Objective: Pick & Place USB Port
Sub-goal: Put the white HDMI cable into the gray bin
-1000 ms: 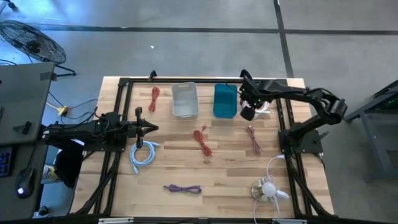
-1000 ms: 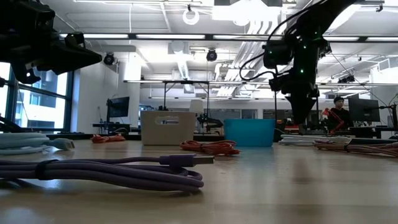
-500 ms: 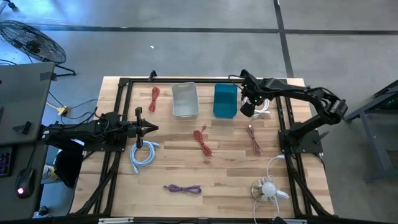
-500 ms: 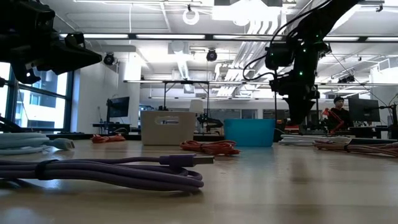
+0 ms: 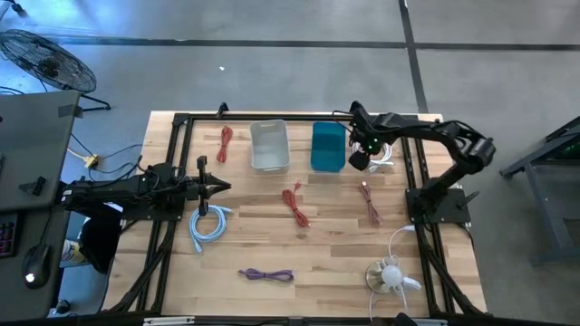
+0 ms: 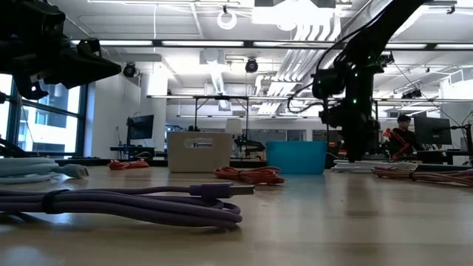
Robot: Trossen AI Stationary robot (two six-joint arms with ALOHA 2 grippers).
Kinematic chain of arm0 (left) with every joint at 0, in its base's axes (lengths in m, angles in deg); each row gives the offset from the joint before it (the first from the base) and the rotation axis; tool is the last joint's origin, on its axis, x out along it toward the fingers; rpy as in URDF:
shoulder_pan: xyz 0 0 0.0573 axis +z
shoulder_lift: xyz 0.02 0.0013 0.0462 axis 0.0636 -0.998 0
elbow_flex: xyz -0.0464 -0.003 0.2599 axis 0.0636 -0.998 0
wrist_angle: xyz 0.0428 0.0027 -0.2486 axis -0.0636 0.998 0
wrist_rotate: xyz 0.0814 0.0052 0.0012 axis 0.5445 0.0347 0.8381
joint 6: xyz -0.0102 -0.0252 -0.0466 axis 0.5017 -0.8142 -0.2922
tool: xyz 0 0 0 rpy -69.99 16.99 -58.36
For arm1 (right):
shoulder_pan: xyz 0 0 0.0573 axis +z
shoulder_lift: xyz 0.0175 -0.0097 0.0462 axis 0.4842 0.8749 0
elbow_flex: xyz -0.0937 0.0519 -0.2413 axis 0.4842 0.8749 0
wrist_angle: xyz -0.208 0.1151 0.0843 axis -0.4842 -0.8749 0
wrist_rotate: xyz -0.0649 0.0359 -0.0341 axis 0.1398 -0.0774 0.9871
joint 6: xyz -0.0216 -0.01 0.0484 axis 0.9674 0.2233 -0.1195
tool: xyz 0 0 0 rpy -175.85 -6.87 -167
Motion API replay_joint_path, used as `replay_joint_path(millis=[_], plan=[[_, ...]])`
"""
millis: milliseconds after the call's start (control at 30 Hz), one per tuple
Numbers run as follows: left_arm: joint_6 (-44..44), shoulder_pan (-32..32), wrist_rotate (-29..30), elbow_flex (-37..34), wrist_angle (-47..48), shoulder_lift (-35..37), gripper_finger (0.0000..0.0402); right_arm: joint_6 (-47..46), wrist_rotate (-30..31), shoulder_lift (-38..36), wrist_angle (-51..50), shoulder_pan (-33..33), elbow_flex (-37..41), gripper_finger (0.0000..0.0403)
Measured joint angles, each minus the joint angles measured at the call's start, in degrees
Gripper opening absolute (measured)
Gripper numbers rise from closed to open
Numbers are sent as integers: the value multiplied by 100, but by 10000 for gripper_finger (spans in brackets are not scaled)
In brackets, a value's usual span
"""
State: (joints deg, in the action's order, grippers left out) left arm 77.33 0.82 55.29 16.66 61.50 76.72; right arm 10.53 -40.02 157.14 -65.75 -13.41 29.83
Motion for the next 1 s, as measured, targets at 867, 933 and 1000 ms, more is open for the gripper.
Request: replay_joint_path(millis=[867,933,1000], plan=[[0,0,-2,0,1,1,24,226,99,781,286,-1,-10,24],[0,0,-2,0,1,-1,24,239,233,685,340,69,0,24],[0,0,0,1,1,0,24,223,344,532,308,125,14,24]])
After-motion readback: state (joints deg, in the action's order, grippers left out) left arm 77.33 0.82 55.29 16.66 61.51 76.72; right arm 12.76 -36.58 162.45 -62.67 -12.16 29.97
